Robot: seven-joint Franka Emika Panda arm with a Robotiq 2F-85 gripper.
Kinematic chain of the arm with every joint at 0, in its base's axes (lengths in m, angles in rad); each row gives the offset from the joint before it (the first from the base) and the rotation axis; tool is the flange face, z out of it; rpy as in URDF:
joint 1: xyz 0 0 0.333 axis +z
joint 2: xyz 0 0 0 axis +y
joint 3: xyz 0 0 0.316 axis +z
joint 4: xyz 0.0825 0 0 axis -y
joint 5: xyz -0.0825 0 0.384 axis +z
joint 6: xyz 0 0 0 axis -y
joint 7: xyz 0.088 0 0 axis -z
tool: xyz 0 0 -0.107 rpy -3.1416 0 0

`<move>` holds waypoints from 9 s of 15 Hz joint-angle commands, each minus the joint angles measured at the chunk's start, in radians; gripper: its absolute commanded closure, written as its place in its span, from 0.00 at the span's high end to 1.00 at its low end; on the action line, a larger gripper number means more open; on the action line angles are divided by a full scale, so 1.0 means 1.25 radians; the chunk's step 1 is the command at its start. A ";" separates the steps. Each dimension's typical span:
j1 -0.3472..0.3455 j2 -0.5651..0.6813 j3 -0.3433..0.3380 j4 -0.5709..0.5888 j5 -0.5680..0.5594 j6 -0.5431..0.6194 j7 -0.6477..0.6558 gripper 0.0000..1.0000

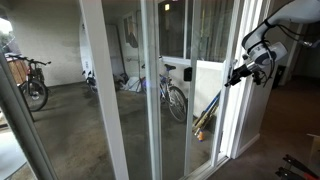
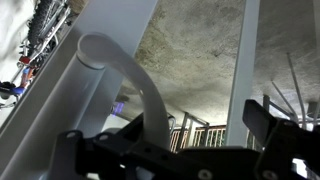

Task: Slide the glass door to the left

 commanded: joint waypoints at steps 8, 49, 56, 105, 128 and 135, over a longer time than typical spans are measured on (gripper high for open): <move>0.082 -0.016 0.098 -0.011 -0.014 0.027 0.012 1.00; 0.449 0.148 0.307 0.106 -0.286 0.369 0.425 1.00; 0.456 0.151 0.328 0.179 -0.309 0.328 0.435 1.00; 0.328 0.080 0.394 0.156 0.104 0.289 -0.196 1.00; 0.558 0.022 0.139 0.104 -0.126 0.267 -0.195 1.00; 0.554 0.056 0.146 0.087 -0.112 0.276 -0.195 1.00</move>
